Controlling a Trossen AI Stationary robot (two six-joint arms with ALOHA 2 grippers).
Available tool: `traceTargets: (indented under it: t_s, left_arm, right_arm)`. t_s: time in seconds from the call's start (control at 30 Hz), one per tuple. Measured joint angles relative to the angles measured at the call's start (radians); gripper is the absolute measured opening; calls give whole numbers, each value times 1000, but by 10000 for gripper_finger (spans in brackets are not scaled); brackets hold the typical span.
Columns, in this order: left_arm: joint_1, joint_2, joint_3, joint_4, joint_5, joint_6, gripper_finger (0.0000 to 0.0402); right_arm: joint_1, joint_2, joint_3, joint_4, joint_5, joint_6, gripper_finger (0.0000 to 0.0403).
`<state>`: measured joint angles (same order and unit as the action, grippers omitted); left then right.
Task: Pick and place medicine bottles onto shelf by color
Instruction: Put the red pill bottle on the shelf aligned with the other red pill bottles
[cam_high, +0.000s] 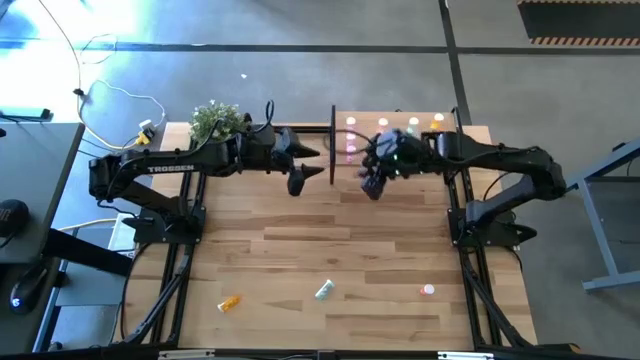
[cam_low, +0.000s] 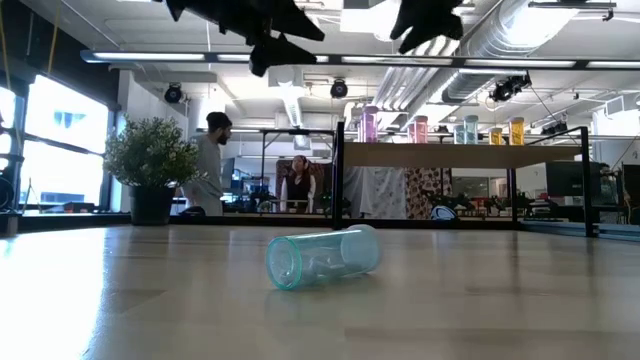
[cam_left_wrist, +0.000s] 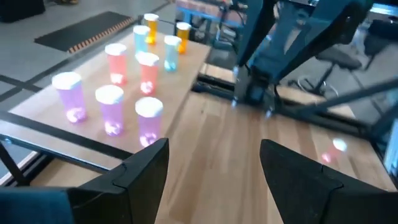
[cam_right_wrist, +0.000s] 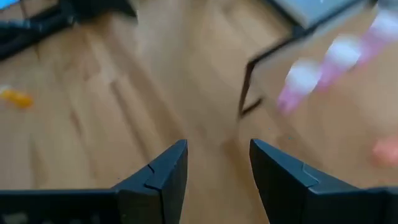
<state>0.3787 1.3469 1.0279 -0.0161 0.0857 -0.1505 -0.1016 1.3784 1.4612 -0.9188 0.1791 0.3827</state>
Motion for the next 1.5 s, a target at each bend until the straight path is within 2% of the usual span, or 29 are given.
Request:
traceTargets:
  t_s: [0.53, 0.7, 0.93, 1.13, 1.3, 1.5]
  left_arm:
    - [-93, -62, 0, -125, -4, 41, 241]
    - [-122, -62, 0, -145, -4, 23, 241]
    - [-200, -63, 0, -145, -4, -31, 241]
    - [-276, -63, 0, -145, -54, -56, 241]
    - [-307, -63, 0, -144, -72, -60, 241]
    - [-316, -63, 0, -144, -73, -85, 241]
  right_arm:
    - [466, 0, -2, -411, 18, 679, 165]
    - [614, 0, -3, -490, -35, 791, 165]
    - [775, 0, -3, -590, -30, 903, 165]
    - [863, -3, -12, -593, -32, 911, 165]
    - [921, -84, -175, -455, -109, 920, 165]
    - [978, -182, -354, -234, -105, 852, 165]
